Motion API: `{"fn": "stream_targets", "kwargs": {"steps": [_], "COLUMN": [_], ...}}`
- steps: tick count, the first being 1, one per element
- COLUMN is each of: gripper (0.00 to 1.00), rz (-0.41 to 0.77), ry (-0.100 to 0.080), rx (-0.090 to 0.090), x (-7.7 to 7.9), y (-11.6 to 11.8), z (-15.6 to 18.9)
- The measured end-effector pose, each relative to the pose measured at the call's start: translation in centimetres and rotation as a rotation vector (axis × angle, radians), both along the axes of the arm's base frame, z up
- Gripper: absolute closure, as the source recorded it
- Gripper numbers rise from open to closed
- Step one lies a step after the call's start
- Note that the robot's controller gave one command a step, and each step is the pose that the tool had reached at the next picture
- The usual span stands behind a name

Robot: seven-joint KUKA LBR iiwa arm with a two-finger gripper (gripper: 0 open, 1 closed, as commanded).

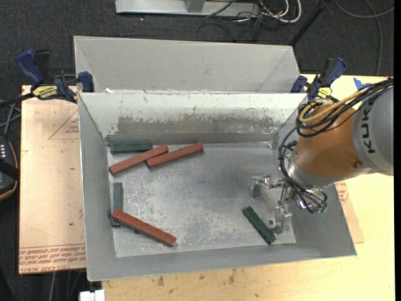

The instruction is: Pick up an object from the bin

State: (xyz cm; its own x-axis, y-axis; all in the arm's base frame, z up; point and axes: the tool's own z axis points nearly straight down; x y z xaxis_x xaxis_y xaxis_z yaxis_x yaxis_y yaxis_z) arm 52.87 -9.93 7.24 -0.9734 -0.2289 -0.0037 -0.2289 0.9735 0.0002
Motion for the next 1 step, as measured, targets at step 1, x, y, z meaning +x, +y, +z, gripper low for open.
{"fn": "stream_targets", "kwargs": {"steps": [1], "gripper": [0.00], "rz": [0.197], "ry": [0.006], "rx": [0.000], "x": [-1.70], "y": [1.62], "z": [-0.25]}}
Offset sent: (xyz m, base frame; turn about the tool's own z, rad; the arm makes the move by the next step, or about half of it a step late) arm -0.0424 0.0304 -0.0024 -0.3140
